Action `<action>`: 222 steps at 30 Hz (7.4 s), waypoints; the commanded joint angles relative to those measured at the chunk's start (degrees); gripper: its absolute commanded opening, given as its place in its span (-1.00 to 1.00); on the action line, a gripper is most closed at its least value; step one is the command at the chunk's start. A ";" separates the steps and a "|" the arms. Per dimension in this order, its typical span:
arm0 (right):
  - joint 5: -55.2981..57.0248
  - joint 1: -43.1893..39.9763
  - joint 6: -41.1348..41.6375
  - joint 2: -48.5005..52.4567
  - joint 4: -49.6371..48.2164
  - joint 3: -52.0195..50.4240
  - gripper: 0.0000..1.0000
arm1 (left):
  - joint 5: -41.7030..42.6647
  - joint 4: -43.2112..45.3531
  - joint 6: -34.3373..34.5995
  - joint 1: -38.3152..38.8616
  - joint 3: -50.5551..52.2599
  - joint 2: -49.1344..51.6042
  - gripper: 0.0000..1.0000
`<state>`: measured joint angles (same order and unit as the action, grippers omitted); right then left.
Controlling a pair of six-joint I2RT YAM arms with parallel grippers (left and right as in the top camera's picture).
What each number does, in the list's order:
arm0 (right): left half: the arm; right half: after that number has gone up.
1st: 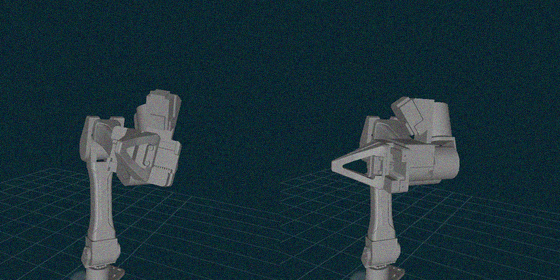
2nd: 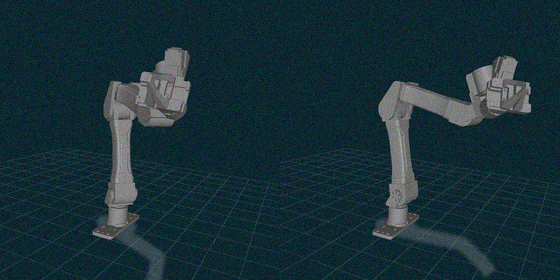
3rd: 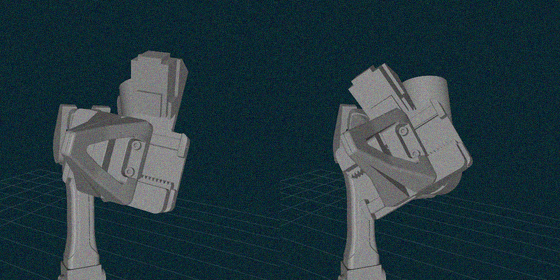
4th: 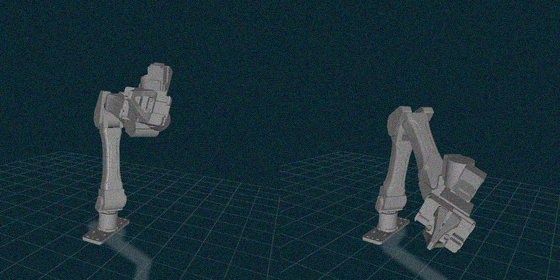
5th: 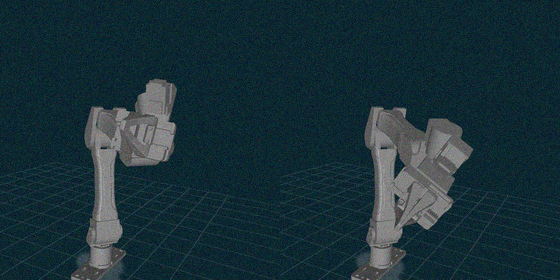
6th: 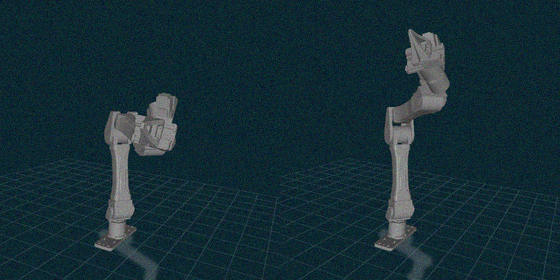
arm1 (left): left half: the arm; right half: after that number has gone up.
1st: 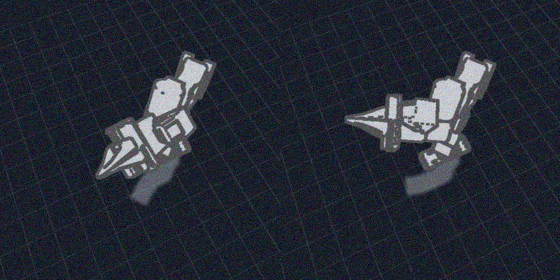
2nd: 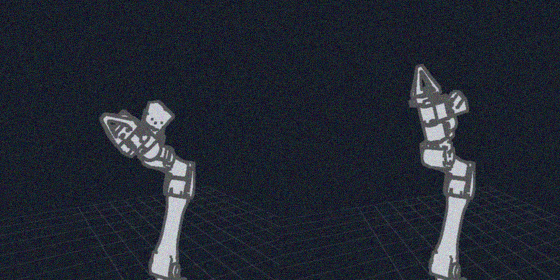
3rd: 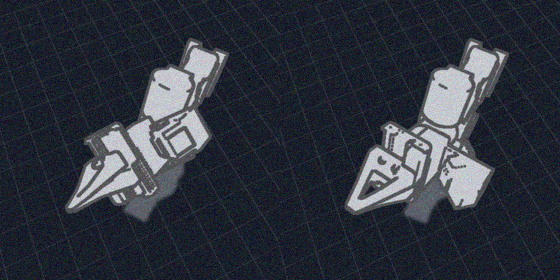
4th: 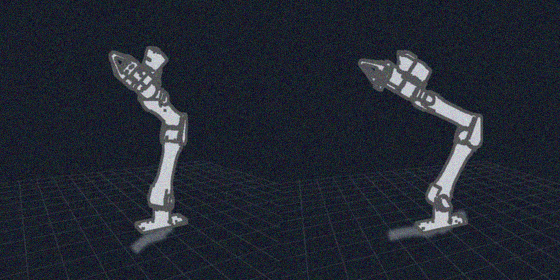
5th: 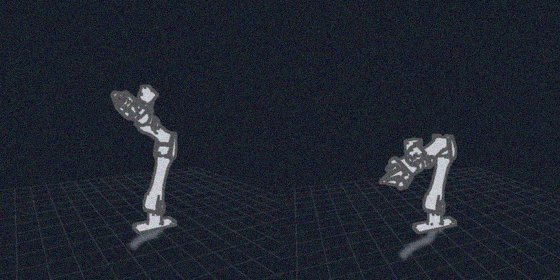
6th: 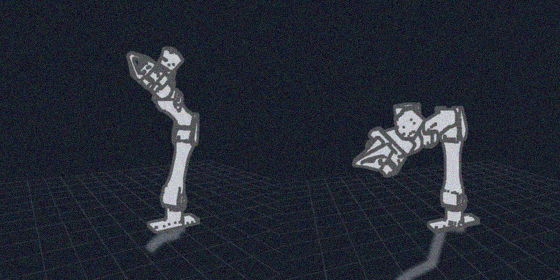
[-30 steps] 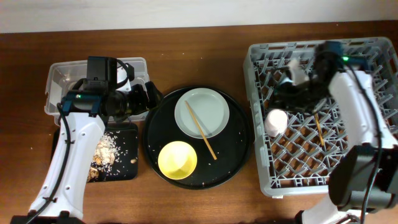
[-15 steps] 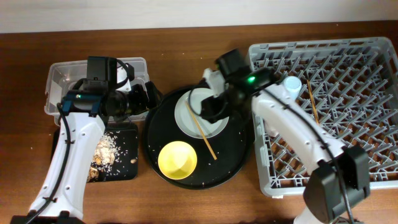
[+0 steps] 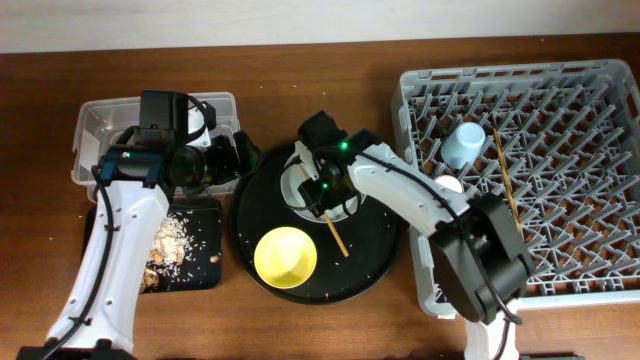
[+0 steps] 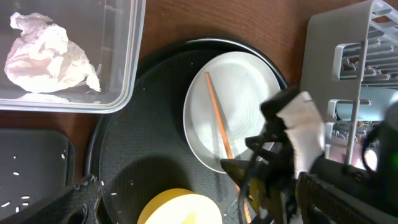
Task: Sort waste into correct bins and load items into the dishwasher rack
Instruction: 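Reach the right gripper back to the remaining chopstick and grasp, then place the second chopstick upright in the rack with the right gripper, then reach the right gripper to the yellow bowl rim and grasp, then carry the yellow bowl into the rack and set it tilted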
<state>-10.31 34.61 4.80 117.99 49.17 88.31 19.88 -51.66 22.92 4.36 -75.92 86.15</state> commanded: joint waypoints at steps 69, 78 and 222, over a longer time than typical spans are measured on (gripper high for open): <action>-30.45 -29.88 -25.51 -5.99 48.17 29.88 0.06 | -0.22 -0.07 -0.72 -0.02 -0.09 -0.13 0.99; -26.34 -7.21 -22.03 -5.99 48.15 29.64 0.06 | -0.22 -0.07 -0.72 -0.02 -0.09 -0.13 0.99; 1.97 -43.91 -1.79 -29.22 17.75 -5.60 -0.28 | -0.22 -0.09 -0.72 -0.04 -0.09 -0.13 0.99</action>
<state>-10.28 -10.33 3.14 88.40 68.45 84.82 19.86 -51.64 22.92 4.36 -75.92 86.15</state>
